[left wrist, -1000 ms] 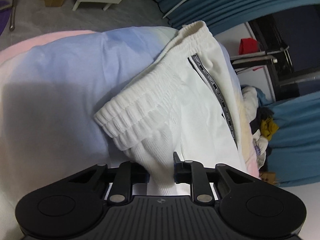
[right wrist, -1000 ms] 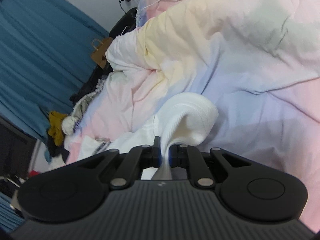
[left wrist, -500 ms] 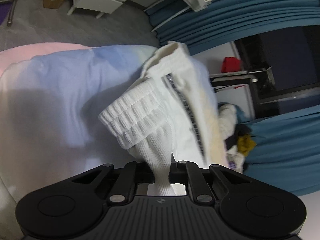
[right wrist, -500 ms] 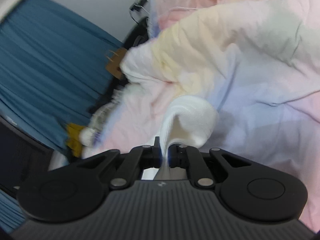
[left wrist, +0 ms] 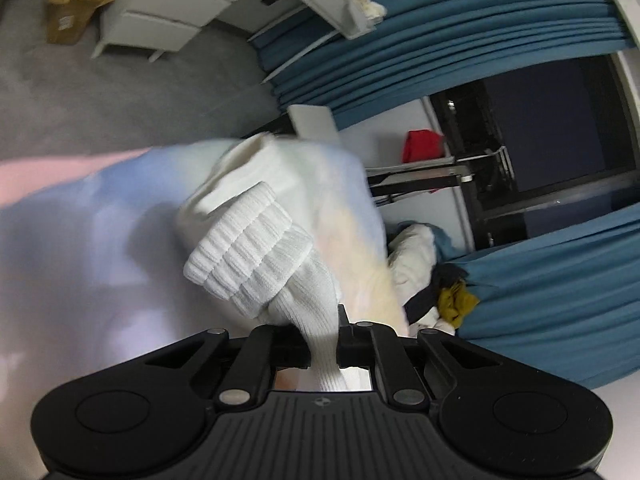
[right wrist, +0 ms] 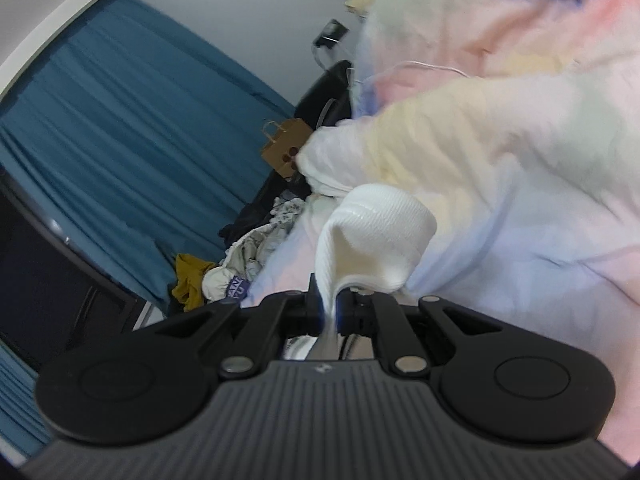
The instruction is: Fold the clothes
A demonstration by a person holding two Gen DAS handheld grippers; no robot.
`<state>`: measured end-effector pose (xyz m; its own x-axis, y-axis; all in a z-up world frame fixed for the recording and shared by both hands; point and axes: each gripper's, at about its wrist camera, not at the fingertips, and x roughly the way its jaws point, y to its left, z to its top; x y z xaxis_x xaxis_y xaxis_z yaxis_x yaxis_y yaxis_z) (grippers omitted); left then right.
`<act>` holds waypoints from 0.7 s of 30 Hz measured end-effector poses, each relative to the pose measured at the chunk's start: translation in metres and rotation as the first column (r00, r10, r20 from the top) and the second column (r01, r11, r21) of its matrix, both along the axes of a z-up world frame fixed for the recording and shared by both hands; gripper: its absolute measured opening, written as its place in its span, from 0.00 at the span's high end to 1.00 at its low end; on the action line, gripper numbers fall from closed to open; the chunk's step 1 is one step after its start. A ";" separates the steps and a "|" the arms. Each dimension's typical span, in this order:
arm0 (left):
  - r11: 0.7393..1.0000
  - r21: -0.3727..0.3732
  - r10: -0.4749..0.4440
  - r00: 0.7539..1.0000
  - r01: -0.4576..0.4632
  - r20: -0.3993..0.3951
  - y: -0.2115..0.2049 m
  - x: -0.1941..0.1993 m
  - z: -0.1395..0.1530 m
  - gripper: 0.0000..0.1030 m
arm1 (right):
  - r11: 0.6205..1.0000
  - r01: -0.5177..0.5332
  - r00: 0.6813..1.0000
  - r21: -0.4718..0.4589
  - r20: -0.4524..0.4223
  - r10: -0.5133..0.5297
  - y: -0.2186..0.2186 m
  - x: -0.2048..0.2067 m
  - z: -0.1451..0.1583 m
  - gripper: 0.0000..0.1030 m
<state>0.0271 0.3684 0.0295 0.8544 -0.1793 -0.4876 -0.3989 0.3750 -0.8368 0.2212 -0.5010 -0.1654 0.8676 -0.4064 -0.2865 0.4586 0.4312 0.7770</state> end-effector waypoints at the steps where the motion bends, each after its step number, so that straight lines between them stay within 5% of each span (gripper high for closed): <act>1: 1.000 -0.004 0.000 1.000 0.000 0.001 0.004 0.018 0.005 0.91 | 1.000 -0.006 1.000 -0.021 0.003 0.006 0.002 0.009 0.008 0.92; 8: 1.000 0.020 0.000 0.999 0.001 -0.054 0.030 0.180 0.003 0.90 | 0.990 -0.046 0.996 -0.136 -0.081 0.035 0.013 0.142 0.044 0.92; 16: 0.995 0.085 -0.039 0.973 0.060 -0.229 0.051 0.329 -0.083 0.89 | 0.962 -0.167 0.953 -0.216 -0.287 0.101 0.028 0.295 -0.020 0.91; 21: 0.989 0.110 -0.076 0.971 0.103 -0.226 0.053 0.354 -0.105 0.82 | 0.941 -0.271 0.934 -0.202 -0.293 0.206 0.031 0.315 -0.047 0.80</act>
<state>0.3810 0.4217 -0.0755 0.7067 -0.1787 -0.6846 -0.5285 0.5100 -0.6787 0.5362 -0.4697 -0.2123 0.8534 -0.2801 -0.4395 0.4927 0.7088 0.5048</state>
